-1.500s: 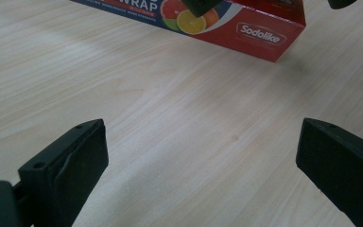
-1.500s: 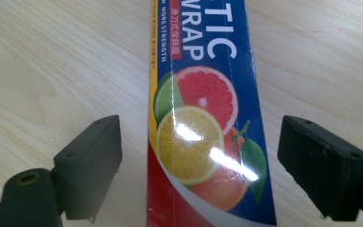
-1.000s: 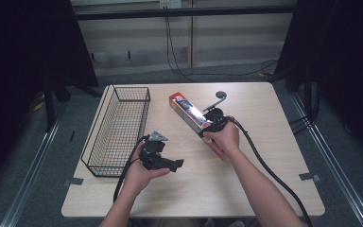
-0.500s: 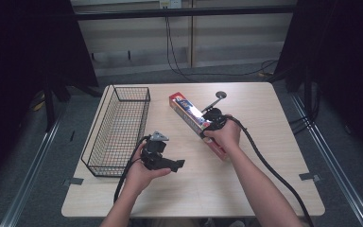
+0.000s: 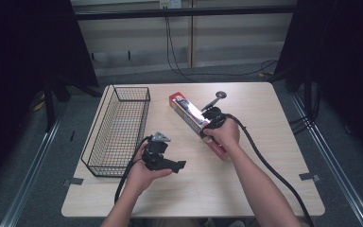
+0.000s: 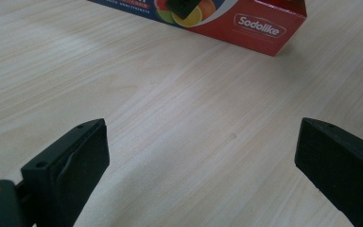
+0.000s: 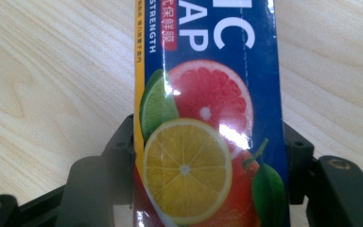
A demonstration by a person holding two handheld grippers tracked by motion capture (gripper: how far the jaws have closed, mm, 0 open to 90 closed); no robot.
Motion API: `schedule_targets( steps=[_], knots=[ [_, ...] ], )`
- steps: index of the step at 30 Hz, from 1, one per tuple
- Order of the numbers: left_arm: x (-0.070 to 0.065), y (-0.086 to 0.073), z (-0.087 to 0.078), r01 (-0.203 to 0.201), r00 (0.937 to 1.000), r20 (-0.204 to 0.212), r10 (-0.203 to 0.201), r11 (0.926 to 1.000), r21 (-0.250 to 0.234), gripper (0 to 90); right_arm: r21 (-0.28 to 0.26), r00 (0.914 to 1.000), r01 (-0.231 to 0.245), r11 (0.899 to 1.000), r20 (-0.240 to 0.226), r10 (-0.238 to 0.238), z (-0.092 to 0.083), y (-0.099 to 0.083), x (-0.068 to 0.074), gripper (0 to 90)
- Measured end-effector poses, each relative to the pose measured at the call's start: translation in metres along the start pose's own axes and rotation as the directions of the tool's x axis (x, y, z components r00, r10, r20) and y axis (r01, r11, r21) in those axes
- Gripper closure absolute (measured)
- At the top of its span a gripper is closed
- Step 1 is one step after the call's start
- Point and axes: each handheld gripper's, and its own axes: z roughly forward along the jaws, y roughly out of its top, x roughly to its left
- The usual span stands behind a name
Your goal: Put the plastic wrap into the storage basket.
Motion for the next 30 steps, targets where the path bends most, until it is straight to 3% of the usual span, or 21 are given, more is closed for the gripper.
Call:
schedule_targets(
  steps=[8,16,18,23,30],
  knots=[
    [-0.001,0.000,-0.003,0.000,1.0000,-0.002,0.000,1.0000,-0.003,5.2,0.017,0.9999,-0.003,1.000,-0.010,0.003,-0.002,0.001,-0.002,44.0],
    [0.001,0.000,-0.007,0.003,0.9999,-0.010,-0.003,1.0000,-0.003,5.3,0.027,0.9991,0.041,0.999,0.011,-0.041,-0.014,-0.002,-0.004,44.4],
    [0.001,0.000,-0.007,0.004,0.9999,-0.012,-0.004,1.0000,-0.005,5.3,0.010,0.9993,0.035,0.999,-0.013,-0.035,-0.021,-0.006,-0.007,44.4],
    [-0.002,0.001,-0.005,-0.005,0.9998,-0.018,0.005,1.0000,0.004,5.4,-0.013,0.9993,0.031,0.999,-0.018,-0.032,-0.032,-0.010,-0.009,44.4],
    [-0.002,0.001,-0.006,-0.007,0.9998,-0.018,0.007,1.0000,0.001,5.2,-0.056,0.9962,0.074,0.996,-0.041,-0.077,-0.054,-0.019,-0.007,44.3]
  ],
)
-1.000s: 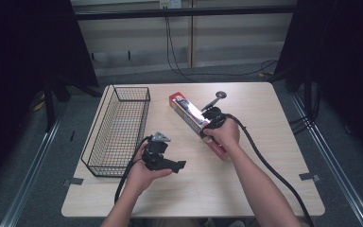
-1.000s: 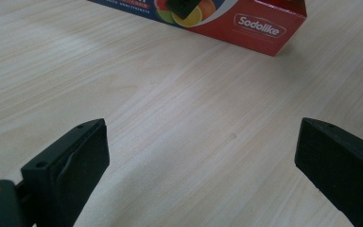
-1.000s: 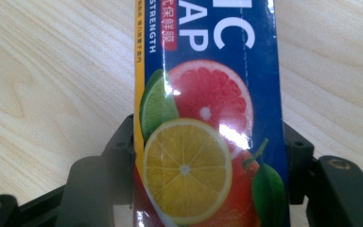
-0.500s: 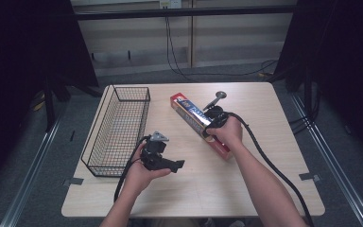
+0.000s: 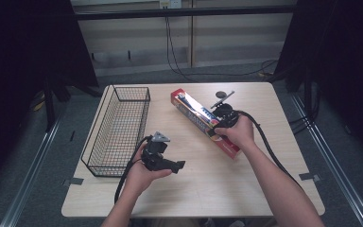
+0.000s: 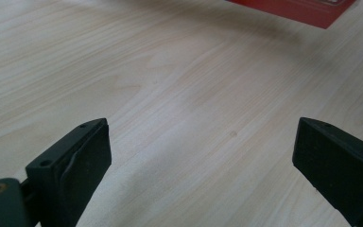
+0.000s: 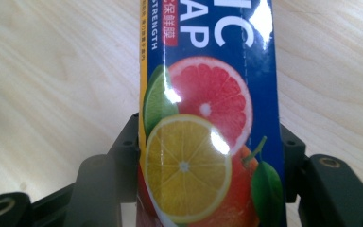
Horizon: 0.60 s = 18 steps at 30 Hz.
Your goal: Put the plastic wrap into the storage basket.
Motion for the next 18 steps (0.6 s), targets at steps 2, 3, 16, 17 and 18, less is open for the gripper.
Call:
schedule_targets(
  steps=[2,3,16,17,18],
  knots=[
    [0.000,0.000,-0.001,0.004,1.0000,-0.004,-0.004,1.0000,0.000,4.6,-0.014,0.9998,0.009,1.000,-0.019,-0.010,-0.006,-0.003,0.000,44.4],
    [0.000,0.000,-0.001,0.004,1.0000,-0.004,-0.004,1.0000,0.000,4.4,-0.020,0.9997,0.017,1.000,-0.020,-0.017,-0.010,-0.005,0.001,44.3],
    [-0.005,0.020,-0.011,-0.067,0.9958,0.060,0.069,0.9973,-0.028,0.2,-0.042,0.9935,0.093,0.995,-0.061,-0.096,-0.047,-0.031,0.008,44.3],
    [-0.005,0.024,-0.012,-0.076,0.9955,0.055,0.078,0.9966,-0.031,0.2,-0.042,0.9912,0.116,0.992,-0.059,-0.118,-0.050,-0.034,0.011,44.3],
    [-0.006,0.027,-0.013,-0.098,0.9932,0.062,0.099,0.9949,-0.023,0.2,-0.041,0.9900,0.126,0.991,-0.060,-0.128,-0.051,-0.035,0.013,44.3]
  ],
)
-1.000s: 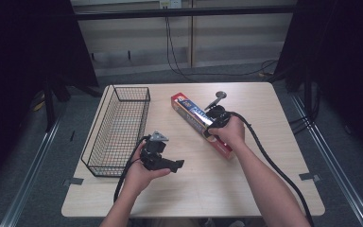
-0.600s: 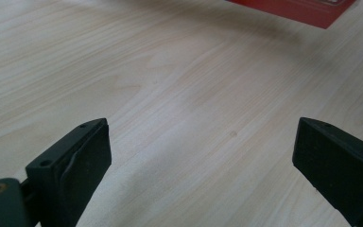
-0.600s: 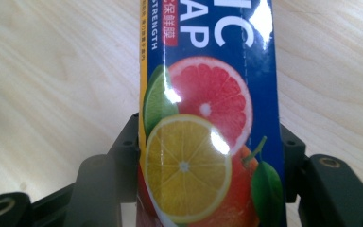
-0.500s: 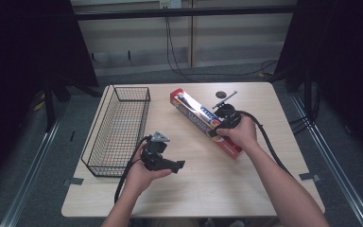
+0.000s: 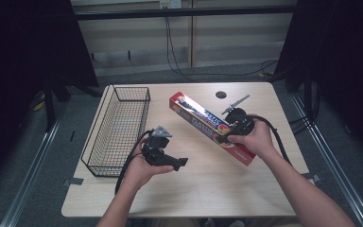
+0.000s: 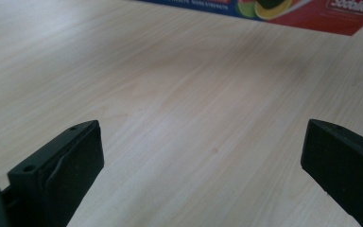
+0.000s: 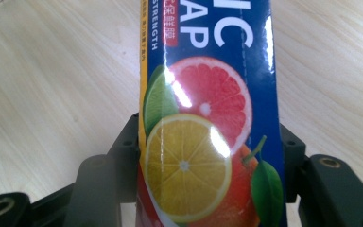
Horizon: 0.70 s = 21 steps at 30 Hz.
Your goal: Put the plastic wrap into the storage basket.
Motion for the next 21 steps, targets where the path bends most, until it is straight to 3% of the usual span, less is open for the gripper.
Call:
schedule_targets(
  steps=[6,8,11,13,15,16,17,18,19,20,21],
  knots=[
    [0.001,0.020,-0.012,-0.081,0.9966,-0.012,0.081,0.9963,0.031,2.4,0.001,0.9991,0.040,0.999,-0.018,-0.040,-0.006,-0.003,0.008,44.3],
    [0.002,0.026,-0.016,-0.101,0.9949,0.002,0.101,0.9942,0.036,3.4,0.008,0.9980,0.060,0.998,-0.020,-0.060,-0.007,-0.006,0.012,44.2],
    [0.003,0.036,-0.021,-0.168,0.9857,0.004,0.168,0.9843,0.054,4.1,0.014,0.9964,0.081,0.997,-0.027,-0.080,-0.007,-0.008,0.014,44.2],
    [0.004,0.040,-0.022,-0.169,0.9856,0.017,0.168,0.9843,0.050,4.7,0.016,0.9960,0.083,0.996,-0.034,-0.083,-0.008,-0.009,0.014,44.2],
    [0.005,0.044,-0.023,-0.197,0.9805,0.019,0.196,0.9773,0.079,4.8,0.023,0.9951,0.092,0.996,-0.040,-0.091,-0.008,-0.010,0.015,44.2],
    [0.005,0.046,-0.023,-0.188,0.9823,0.015,0.187,0.9792,0.077,4.9,0.018,0.9941,0.098,0.995,-0.048,-0.097,-0.009,-0.011,0.016,44.2],
    [0.007,0.049,-0.024,-0.213,0.9770,0.019,0.212,0.9732,0.086,4.9,0.018,0.9941,0.098,0.995,-0.048,-0.097,-0.009,-0.011,0.016,44.2],
    [0.006,0.050,-0.025,-0.212,0.9773,0.018,0.211,0.9736,0.085,5.2,0.017,0.9926,0.111,0.994,-0.051,-0.110,-0.010,-0.012,0.017,44.1],
    [0.005,0.052,-0.024,-0.192,0.9813,0.009,0.192,0.9790,0.068,5.2,0.017,0.9926,0.111,0.994,-0.051,-0.110,-0.010,-0.012,0.017,44.1],
    [0.006,0.055,-0.025,-0.223,0.9748,0.012,0.223,0.9710,0.087,5.2,0.017,0.9921,0.116,0.993,-0.049,-0.115,-0.011,-0.012,0.018,44.1],
    [0.004,0.057,-0.025,-0.209,0.9779,0.012,0.209,0.9751,0.073,5.5,0.020,0.9907,0.127,0.992,-0.053,-0.125,-0.012,-0.013,0.019,44.1]
  ],
)
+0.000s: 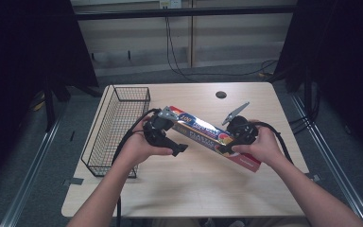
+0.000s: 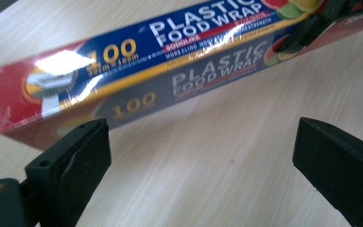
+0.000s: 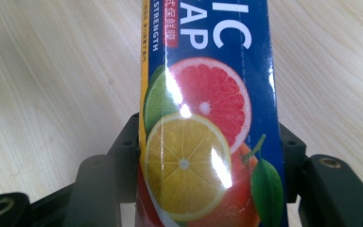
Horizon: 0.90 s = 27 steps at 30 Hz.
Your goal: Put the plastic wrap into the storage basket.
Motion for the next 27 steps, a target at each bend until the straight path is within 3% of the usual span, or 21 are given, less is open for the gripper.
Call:
schedule_targets(
  steps=[1,2,3,4,5,8,12,15,17,23,26,27],
  knots=[
    [0.002,0.003,-0.002,-0.030,0.9995,-0.003,0.031,0.9993,0.023,5.8,-0.001,0.9999,0.009,1.000,-0.004,-0.009,-0.001,0.000,0.000,44.1],
    [0.002,0.005,0.000,-0.019,0.9998,0.009,0.019,0.9998,0.002,5.8,-0.001,0.9999,0.009,1.000,-0.004,-0.009,-0.001,0.000,0.000,44.1],
    [0.004,0.007,-0.001,-0.042,0.9991,0.010,0.042,0.9990,0.015,6.2,-0.001,0.9999,0.016,1.000,-0.006,-0.016,-0.002,0.000,0.003,44.1],
    [0.004,0.010,0.001,-0.036,0.9993,0.007,0.036,0.9991,0.022,6.2,-0.001,0.9999,0.016,1.000,-0.006,-0.016,-0.002,0.000,0.003,44.1],
    [0.006,0.015,0.001,-0.053,0.9983,0.028,0.052,0.9979,0.038,6.3,0.003,0.9991,0.040,0.999,-0.010,-0.040,-0.003,0.000,0.004,44.1],
    [0.006,0.020,0.002,-0.049,0.9981,0.039,0.047,0.9982,0.034,6.4,0.009,0.9986,0.052,0.999,-0.008,-0.052,-0.004,0.000,0.007,44.1],
    [0.005,0.031,0.005,-0.099,0.9941,0.050,0.096,0.9939,0.049,6.4,0.004,0.9963,0.082,0.997,-0.026,-0.082,-0.006,0.001,0.011,44.1],
    [0.003,0.036,0.008,-0.109,0.9926,0.060,0.106,0.9929,0.049,6.4,0.001,0.9951,0.095,0.995,-0.025,-0.095,-0.007,0.002,0.013,44.1],
    [0.003,0.040,0.011,-0.147,0.9870,0.076,0.142,0.9869,0.068,6.4,-0.002,0.9938,0.106,0.994,-0.033,-0.106,-0.009,0.003,0.013,44.1],
    [0.005,0.046,0.018,-0.176,0.9814,0.096,0.167,0.9795,0.098,6.4,-0.009,0.9905,0.125,0.992,-0.057,-0.125,-0.013,0.003,0.013,44.2],
    [0.006,0.049,0.020,-0.163,0.9818,0.113,0.153,0.9826,0.089,6.6,-0.012,0.9840,0.166,0.986,-0.062,-0.167,-0.012,0.002,0.013,44.1],
    [0.006,0.050,0.022,-0.162,0.9817,0.116,0.151,0.9825,0.092,6.9,-0.005,0.9845,0.161,0.987,-0.069,-0.161,-0.013,0.002,0.014,44.1]
  ],
)
